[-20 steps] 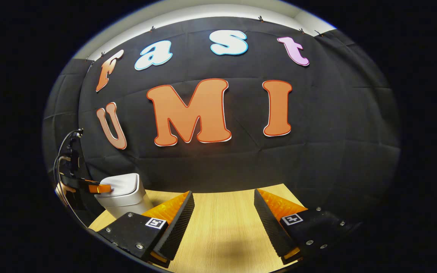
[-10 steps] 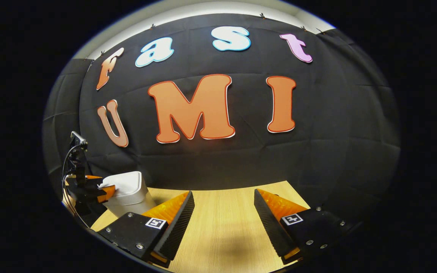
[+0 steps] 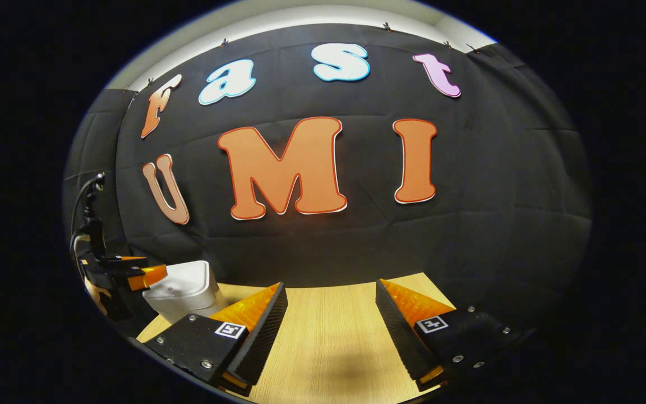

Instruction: Press the lid of the desktop garbage bin to open it, pick up the crumpled paper on the desktop and throw it into the bin, then pick up the pop can on the desktop and drop it into the bin, and finally close the garbage bin lid.

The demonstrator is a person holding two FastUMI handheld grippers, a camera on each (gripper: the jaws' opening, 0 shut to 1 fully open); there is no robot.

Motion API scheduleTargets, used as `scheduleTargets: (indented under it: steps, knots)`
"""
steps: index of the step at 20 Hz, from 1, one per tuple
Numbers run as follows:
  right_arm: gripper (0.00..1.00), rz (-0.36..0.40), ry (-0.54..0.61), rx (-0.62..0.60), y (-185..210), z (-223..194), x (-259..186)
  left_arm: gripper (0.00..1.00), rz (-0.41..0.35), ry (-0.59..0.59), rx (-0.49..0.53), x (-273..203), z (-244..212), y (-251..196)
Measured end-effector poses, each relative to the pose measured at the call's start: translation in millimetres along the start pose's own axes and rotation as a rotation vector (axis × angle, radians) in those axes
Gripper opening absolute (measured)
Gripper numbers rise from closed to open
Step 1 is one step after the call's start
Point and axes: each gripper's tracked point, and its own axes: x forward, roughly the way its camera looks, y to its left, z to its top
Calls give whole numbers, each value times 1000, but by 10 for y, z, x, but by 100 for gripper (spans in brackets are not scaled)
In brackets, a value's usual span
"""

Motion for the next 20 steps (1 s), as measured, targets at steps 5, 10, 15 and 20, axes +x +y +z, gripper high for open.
scheduleTargets:
  steps: [5,10,15,20]
  knots:
    - [94,-38,-31,-16,-77,43,-43,95,-55,-100,-77,-285,286,-546]
    - [95,-39,-25,-23,-97,-96,-90,95,-46,-139,-121,-455,169,-906]
    - [94,-51,0,-68,-143,-326,-84,95,-54,-118,-141,-494,-51,-1131]
    - [94,-37,30,-63,-136,-471,-50,94,-63,-96,-117,-549,-187,-1259]
